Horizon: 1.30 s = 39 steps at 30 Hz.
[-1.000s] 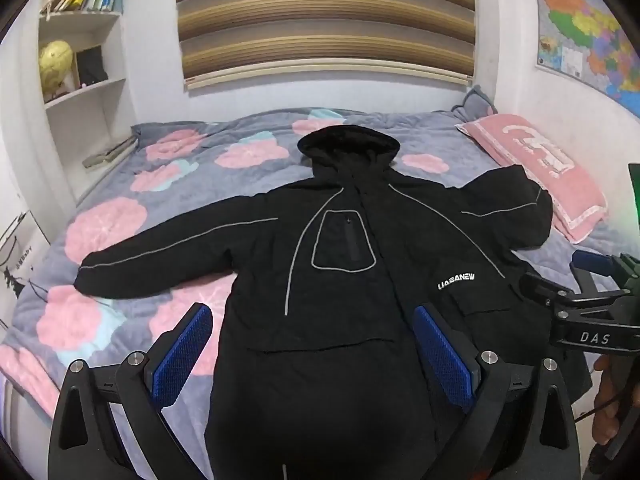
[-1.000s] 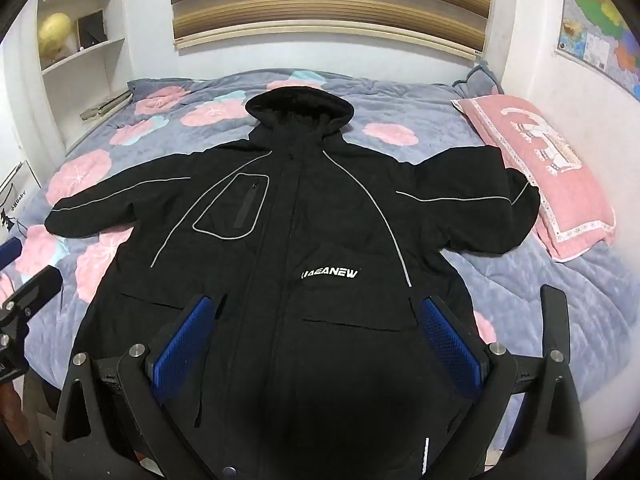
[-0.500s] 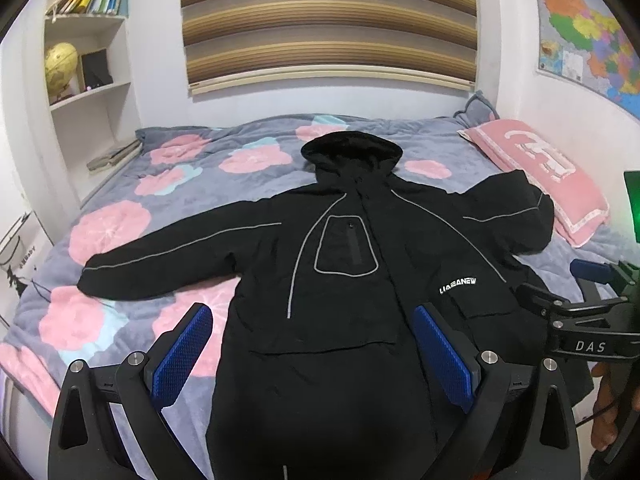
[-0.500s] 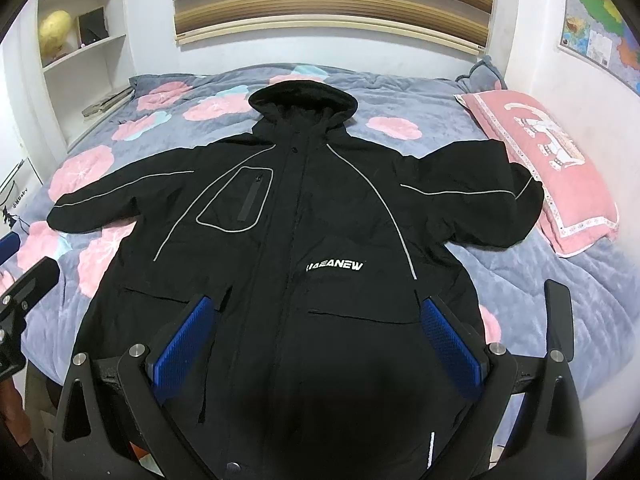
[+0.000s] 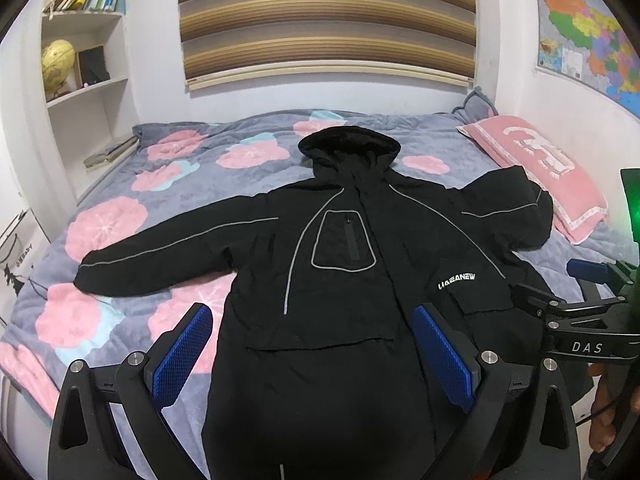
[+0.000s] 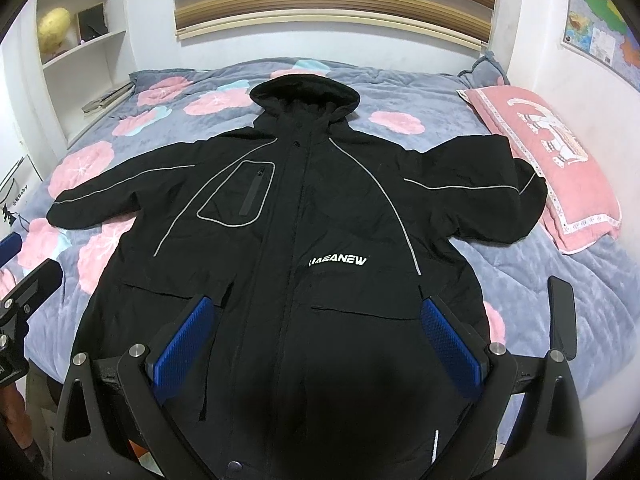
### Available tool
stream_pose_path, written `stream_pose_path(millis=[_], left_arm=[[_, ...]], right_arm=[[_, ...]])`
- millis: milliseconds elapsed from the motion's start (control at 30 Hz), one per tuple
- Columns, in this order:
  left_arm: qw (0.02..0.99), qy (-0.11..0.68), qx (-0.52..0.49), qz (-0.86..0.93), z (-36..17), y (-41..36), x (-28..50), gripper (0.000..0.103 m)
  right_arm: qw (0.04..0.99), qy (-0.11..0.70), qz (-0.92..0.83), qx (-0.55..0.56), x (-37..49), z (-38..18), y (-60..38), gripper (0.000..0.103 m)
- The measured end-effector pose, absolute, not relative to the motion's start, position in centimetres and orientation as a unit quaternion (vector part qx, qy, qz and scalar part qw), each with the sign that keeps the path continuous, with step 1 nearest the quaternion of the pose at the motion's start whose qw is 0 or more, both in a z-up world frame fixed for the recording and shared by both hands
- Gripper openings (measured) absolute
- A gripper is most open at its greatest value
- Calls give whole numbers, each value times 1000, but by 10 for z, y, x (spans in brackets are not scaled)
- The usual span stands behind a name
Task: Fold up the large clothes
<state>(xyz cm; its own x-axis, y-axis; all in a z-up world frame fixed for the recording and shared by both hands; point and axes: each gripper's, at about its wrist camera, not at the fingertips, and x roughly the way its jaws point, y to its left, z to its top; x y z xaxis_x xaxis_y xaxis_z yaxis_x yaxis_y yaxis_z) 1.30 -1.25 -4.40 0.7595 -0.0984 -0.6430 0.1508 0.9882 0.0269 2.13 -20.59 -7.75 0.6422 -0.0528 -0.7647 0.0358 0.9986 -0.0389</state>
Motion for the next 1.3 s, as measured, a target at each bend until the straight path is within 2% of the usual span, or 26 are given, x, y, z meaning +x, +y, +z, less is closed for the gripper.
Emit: stream_pose_path(millis=[833,1100,1300], left_arm=[[937,343,10,-68,-57,2,21,100],[904,422,-71,-29,-109,53,60,100],[895,424,-94,106,-130,138,91,100]], right_arm=[[899,437,-23,-23,34,-92,-195,103],[892,450,-16,-46,53,-109,-178,103],[906,417,-4,-77,91,-119,-162,103]])
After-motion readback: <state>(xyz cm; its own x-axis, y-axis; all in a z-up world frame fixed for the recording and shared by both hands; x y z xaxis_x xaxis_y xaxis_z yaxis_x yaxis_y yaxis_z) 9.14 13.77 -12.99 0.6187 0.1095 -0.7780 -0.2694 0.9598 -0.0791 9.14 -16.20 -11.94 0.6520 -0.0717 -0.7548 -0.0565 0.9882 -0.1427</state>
